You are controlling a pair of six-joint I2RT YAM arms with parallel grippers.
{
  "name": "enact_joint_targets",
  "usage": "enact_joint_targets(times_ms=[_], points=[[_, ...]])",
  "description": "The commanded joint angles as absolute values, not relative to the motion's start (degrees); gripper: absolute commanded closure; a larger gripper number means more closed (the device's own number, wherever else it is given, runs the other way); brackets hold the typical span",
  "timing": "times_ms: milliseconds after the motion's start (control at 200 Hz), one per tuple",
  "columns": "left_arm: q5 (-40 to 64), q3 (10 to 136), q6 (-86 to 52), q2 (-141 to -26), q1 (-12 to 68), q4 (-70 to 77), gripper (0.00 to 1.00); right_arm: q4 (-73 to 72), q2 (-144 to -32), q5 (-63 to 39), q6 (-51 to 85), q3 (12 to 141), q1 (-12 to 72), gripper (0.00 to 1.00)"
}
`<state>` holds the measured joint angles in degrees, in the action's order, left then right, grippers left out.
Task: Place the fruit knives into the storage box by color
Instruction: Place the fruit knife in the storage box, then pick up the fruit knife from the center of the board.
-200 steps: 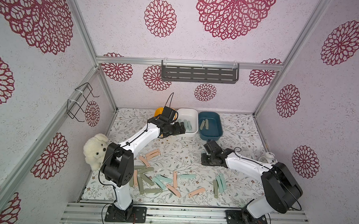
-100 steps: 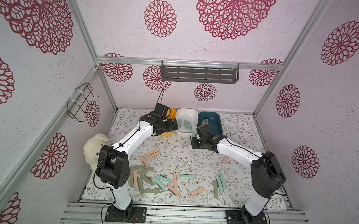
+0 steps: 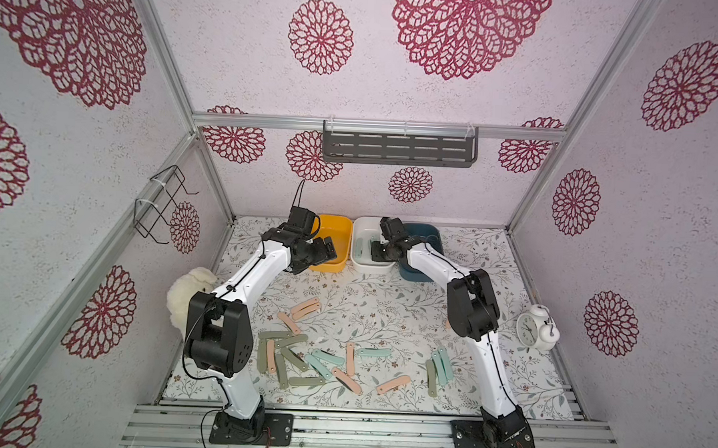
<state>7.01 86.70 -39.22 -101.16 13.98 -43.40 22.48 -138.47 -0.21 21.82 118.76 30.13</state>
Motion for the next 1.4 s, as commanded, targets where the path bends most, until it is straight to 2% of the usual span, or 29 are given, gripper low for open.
enact_joint_targets(times_ms=[0,105,270,490,570,670,801,1046,1166,1396], points=[[7.2,85.7,-38.4,-100.5,12.4,-45.5,0.03,26.8,-142.4,-0.8,19.4,126.9,29.7,0.90],[6.8,84.9,-37.6,-100.7,11.4,-47.3,0.03,29.1,-145.5,-0.8,18.7,132.8,29.6,0.81],[6.9,82.6,-36.7,-100.2,10.4,-49.4,0.03,32.5,-144.7,-1.3,16.9,137.9,29.5,0.53],[7.0,79.0,-35.8,-98.3,10.0,-53.5,0.03,35.9,-138.5,-0.5,14.7,137.6,30.9,0.24],[7.4,76.6,-35.6,-97.2,9.9,-54.2,0.03,36.2,-134.9,0.7,14.5,133.7,32.1,0.14],[8.5,73.4,-35.2,-96.3,9.9,-53.7,0.03,29.1,-124.9,1.3,15.3,118.5,33.8,0.01],[8.9,70.8,-34.8,-96.0,9.9,-52.6,0.03,20.6,-113.7,0.5,18.0,99.1,34.9,0.01],[9.0,70.2,-34.2,-99.8,9.9,-49.4,0.03,14.3,-101.2,-0.9,22.6,75.2,37.9,0.01],[8.7,71.8,-33.9,-103.5,9.5,-48.2,0.03,13.1,-98.3,-1.6,23.7,69.6,38.0,0.01],[8.0,72.0,-34.1,-107.3,9.4,-46.9,0.03,12.3,-96.8,-1.2,23.6,67.0,37.9,0.01]])
